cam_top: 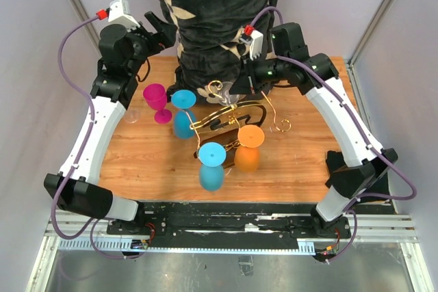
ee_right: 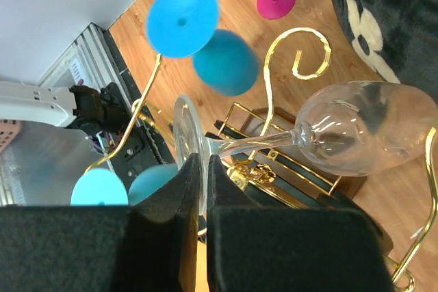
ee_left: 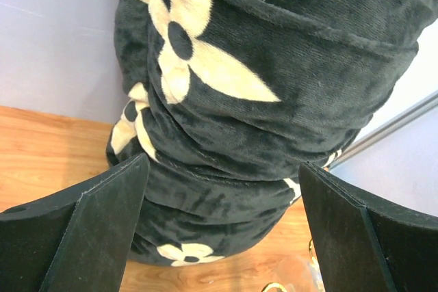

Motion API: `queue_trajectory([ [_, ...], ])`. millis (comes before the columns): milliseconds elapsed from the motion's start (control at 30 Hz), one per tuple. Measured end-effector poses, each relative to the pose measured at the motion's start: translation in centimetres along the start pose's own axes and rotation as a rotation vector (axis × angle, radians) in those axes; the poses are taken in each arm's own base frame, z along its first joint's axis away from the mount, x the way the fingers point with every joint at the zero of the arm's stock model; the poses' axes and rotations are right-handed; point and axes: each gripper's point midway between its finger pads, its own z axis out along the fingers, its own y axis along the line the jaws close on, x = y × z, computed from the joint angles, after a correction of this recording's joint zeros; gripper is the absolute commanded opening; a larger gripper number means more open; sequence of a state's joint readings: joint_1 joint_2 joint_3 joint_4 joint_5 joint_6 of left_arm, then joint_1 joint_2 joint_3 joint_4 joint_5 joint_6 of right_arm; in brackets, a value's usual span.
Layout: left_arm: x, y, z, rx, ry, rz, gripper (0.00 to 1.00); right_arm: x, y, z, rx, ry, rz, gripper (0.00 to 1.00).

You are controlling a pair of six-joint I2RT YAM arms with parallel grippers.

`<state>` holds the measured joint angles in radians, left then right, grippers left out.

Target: Take the wine glass off the wine glass rack

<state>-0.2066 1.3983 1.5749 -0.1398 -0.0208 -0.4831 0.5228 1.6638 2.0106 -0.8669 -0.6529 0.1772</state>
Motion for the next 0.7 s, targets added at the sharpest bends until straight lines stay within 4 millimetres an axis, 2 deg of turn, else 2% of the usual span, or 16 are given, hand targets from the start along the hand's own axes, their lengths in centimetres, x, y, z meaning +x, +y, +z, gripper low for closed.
queue_trajectory([
  [167,0.0,-0.5,-0.3,0.019,0.022,0.0,0.97,-0.3,1.1,-0.7,-0.018,-0.017,-0.143,0.01],
  [267,0.2,-0.9,-0.5,0.034,0.042,0.0,0.98,-0.3,2.6,-0.7,-0.028,-0.035,-0.272,0.01],
  [333,0.3,-1.5,-0.8,0.059,0.064,-0.002,0.99,-0.1,4.4,-0.7,-0.036,-0.063,-0.41,0.01],
  [400,0.4,-2.3,-1.2,0.096,0.088,-0.01,1.0,1.2,7.2,-0.7,-0.056,-0.087,-0.594,0.01],
  [533,0.3,-4.8,-2.0,0.215,0.127,-0.021,1.0,3.2,11.0,-0.9,-0.086,-0.148,-0.908,0.01],
  [600,0.6,-6.2,-2.6,0.277,0.153,-0.018,1.0,3.2,11.7,-0.6,-0.055,-0.172,-1.051,0.01],
  [700,1.1,-7.3,-3.4,0.324,0.198,-0.017,1.0,2.0,11.0,0.6,0.038,-0.176,-1.21,0.01],
])
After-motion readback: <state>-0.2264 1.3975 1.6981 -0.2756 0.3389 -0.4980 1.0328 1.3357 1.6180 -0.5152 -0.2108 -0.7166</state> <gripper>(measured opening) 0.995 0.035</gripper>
